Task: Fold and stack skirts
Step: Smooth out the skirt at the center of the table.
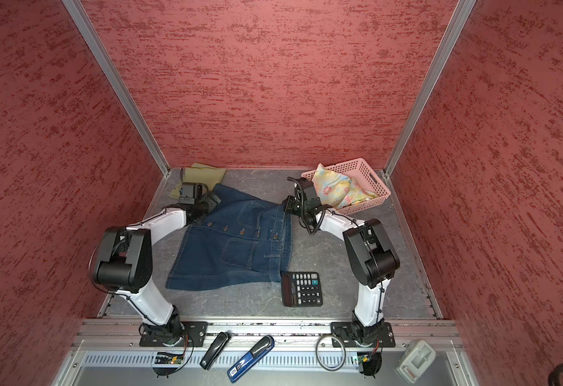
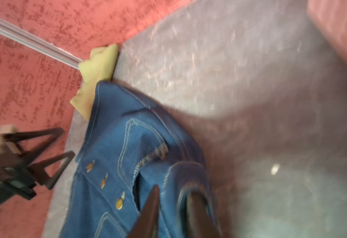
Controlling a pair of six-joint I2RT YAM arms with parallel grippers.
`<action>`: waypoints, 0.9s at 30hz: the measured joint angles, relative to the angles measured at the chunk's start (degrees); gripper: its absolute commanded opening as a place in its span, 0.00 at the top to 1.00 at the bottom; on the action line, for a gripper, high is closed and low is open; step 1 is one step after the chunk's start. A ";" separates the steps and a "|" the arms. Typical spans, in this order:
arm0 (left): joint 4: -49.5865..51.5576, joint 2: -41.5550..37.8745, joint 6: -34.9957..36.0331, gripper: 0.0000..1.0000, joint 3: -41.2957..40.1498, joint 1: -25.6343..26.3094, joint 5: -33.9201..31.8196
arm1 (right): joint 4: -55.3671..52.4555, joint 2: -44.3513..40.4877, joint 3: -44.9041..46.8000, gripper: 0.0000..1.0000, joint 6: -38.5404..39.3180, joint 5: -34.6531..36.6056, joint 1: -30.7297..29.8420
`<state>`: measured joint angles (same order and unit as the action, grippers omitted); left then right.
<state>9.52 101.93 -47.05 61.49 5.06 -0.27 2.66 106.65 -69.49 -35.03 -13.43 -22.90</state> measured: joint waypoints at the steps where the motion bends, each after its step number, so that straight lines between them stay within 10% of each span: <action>1: 0.81 1.57 0.35 0.08 -0.13 -0.11 0.17 | -0.42 0.00 -0.52 0.51 0.09 0.79 0.48; 13: 1.68 2.03 2.21 0.05 -0.44 -0.17 0.24 | -7.87 -7.91 1.51 0.35 7.06 4.87 0.98; 27: 15.15 -18.03 6.82 0.00 -8.83 1.86 -1.01 | -12.79 -11.98 11.23 0.29 10.45 2.34 -8.50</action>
<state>24.67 83.90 -40.23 52.66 6.92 -1.28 -10.13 94.67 -58.26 -24.58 -11.09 -31.40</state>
